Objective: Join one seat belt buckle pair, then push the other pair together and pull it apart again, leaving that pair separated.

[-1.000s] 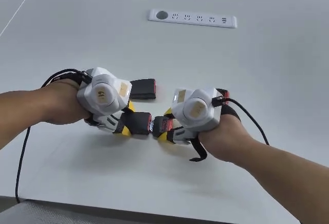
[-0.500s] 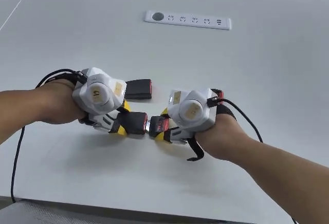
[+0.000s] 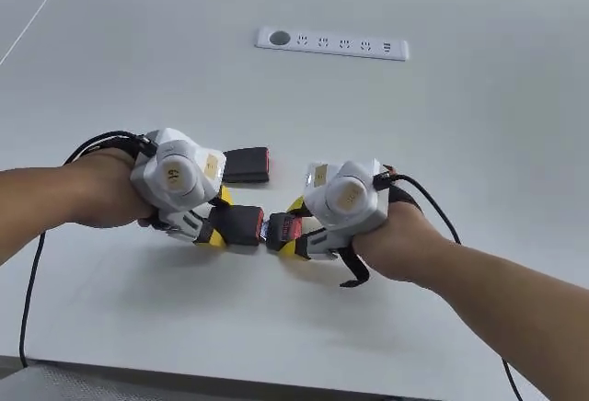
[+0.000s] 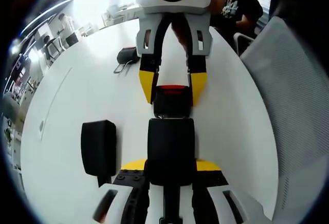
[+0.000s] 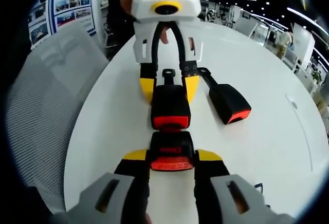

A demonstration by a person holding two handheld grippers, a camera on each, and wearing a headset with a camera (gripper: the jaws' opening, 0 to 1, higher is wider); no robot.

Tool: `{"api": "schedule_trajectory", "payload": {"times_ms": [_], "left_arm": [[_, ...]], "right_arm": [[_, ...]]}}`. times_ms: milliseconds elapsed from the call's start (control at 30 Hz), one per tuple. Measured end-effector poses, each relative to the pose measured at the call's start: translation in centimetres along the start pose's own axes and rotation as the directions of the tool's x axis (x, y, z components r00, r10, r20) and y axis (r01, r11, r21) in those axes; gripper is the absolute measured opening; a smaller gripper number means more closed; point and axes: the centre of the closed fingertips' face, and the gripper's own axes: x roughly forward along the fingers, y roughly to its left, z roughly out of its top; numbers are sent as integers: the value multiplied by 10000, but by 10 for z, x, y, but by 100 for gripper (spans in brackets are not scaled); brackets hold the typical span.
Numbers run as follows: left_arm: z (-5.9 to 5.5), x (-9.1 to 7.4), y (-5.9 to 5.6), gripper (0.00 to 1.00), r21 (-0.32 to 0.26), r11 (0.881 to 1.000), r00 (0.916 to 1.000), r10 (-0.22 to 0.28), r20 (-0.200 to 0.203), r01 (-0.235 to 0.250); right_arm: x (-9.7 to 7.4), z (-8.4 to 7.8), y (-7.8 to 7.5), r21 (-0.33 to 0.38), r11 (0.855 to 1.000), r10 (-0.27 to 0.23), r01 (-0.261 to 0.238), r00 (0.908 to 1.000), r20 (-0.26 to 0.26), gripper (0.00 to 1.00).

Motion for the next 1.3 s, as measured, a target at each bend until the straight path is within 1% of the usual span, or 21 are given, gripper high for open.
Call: {"api": "schedule_trajectory", "payload": {"times_ms": [167, 267, 333, 367, 433, 467, 567, 633, 700, 733, 767, 800, 833, 900, 1000, 1067, 1100, 1200, 1267, 1300], "left_arm": [[-1, 1, 0, 32, 18, 10000, 10000, -28, -53, 28], [2, -2, -4, 32, -48, 10000, 10000, 5, -90, -5], [4, -3, -5, 32, -310, 9995, 9998, 65, -175, -70], [5, -3, -7, 32, -204, 9997, 9997, 112, -226, -117], [4, -3, -7, 33, -216, 9995, 9994, 216, -272, -222], [2, -2, -5, 33, -247, 9994, 9993, 247, -273, -254], [1, -1, -3, 33, -337, 9991, 9994, 252, -256, -261], [1, -1, -3, 34, -297, 9993, 9996, 228, -185, -233], [1, -1, -3, 34, -323, 9992, 9996, 236, -127, -240], [3, -2, -3, 34, -204, 9993, 9995, 295, -147, -298], [2, -4, -4, 34, 39, 9996, 9993, 291, -223, -291], [6, -6, -5, 33, 124, 9994, 9994, 329, -105, -327], [11, -9, -5, 33, -31, 9993, 9993, 376, 63, -376], [18, -16, -6, 34, -102, 9988, 9987, 479, 187, -477], [20, -23, -4, 34, -136, 9983, 9981, 566, 244, -563], [22, -27, -3, 34, 14, 9986, 9980, 524, 363, -524], [21, -29, 0, 34, -2, 9985, 9979, 548, 357, -548], [23, -33, 13, 35, -82, 9959, 9949, 900, 455, -897], [24, -36, 24, 35, -160, 9936, 9922, 1122, 537, -1115], [26, -38, 32, 35, -190, 9916, 9899, 1290, 583, -1281]], "right_arm": [[1, 0, 0, -94, 9999, 47, -48, 10000, -60, 32], [1, 0, 0, -36, 10000, 50, -50, 10000, -84, 32], [2, 0, 0, 149, 9998, 96, -95, 9999, -50, 33], [2, 0, -1, 172, 9998, 120, -119, 9999, -52, 33], [3, 0, 0, 198, 9997, 166, -165, 9998, -69, 34], [3, 0, 0, 185, 9997, 180, -178, 9998, -88, 34], [3, 1, 0, 154, 9997, 200, -199, 9997, -122, 34], [3, 1, -1, 64, 9999, 124, -124, 9998, -137, 35], [3, 2, -1, 210, 9997, 127, -125, 9999, -110, 35], [2, 3, -1, 243, 9996, 126, -124, 9999, -75, 35], [1, 4, -2, 265, 9996, 126, -123, 9999, -105, 35], [0, 5, -2, 220, 9997, 103, -101, 9999, -109, 35], [-2, 6, -2, 187, 9998, 68, -66, 9999, -78, 35], [-6, 10, -2, 274, 9996, 64, -66, 10000, 69, 34], [-12, 16, -3, 317, 9995, -16, 9, 9998, 209, 34], [-18, 21, -6, 225, 9996, -188, 181, 9993, 316, 34], [-21, 23, -7, 200, 9996, -222, 215, 9992, 341, 34], [-29, 28, -14, 95, 9993, -378, 374, 9982, 456, 33], [-34, 28, -22, 66, 9988, -487, 485, 9978, 439, 33], [-36, 26, -26, 30, 9985, -549, 548, 9976, 415, 33]]}}
